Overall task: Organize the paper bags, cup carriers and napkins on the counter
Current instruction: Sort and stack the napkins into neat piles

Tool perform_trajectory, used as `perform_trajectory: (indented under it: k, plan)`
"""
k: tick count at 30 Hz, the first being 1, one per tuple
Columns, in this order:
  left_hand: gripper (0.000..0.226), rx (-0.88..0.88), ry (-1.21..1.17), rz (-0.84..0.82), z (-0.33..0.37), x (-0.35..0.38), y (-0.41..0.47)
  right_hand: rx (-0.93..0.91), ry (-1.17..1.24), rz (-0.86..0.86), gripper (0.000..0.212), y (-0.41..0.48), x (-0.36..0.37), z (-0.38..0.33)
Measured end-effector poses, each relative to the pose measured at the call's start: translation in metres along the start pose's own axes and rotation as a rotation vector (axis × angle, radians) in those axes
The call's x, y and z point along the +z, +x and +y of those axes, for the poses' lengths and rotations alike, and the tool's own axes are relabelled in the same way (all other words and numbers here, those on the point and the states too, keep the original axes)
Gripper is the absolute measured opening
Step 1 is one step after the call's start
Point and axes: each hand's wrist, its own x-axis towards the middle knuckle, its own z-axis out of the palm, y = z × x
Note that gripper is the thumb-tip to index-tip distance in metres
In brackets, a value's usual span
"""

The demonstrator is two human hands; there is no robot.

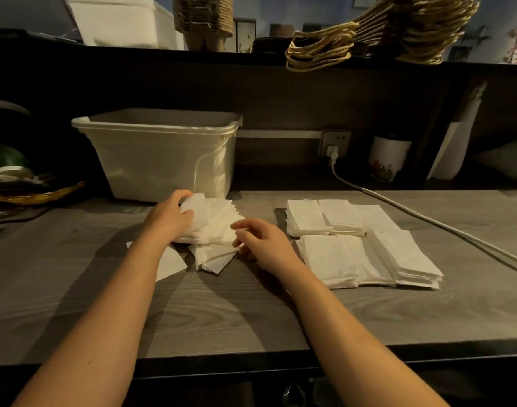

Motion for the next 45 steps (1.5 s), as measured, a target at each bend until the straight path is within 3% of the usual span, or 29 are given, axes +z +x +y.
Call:
perform_trajectory:
  k: [5,11,17,22,29,35,41,45]
  plan:
    - [0.038,0.074,-0.254,-0.087,0.000,-0.001,0.001,-0.004,-0.002,0.018,0.015,-0.001,-0.001,0.003]
    - [0.040,0.062,-0.261,-0.007,0.000,0.001,0.001,-0.007,0.013,0.042,0.014,0.000,0.004,0.006]
    - [0.038,0.055,-0.303,0.066,0.000,0.006,0.004,0.174,0.128,0.110,0.021,0.013,0.004,-0.008]
    - [0.051,-0.135,-0.013,-0.049,-0.005,0.013,0.002,0.159,0.004,0.096,0.029,0.031,0.016,-0.016]
    - [0.058,0.045,-0.087,-0.090,0.006,0.013,-0.005,0.158,-0.119,0.097,0.036,0.027,0.027,-0.003]
    - [0.063,0.164,0.042,-0.027,0.009,0.012,-0.010,0.142,-0.086,0.066,0.036,0.026,0.022,-0.001]
    - [0.060,0.223,0.141,0.047,0.015,0.011,-0.014,0.126,-0.071,0.053,0.033,0.027,0.021,0.000]
    - [0.057,0.209,0.024,0.053,0.018,0.008,-0.014,0.120,-0.071,0.039,0.031,0.028,0.021,0.000]
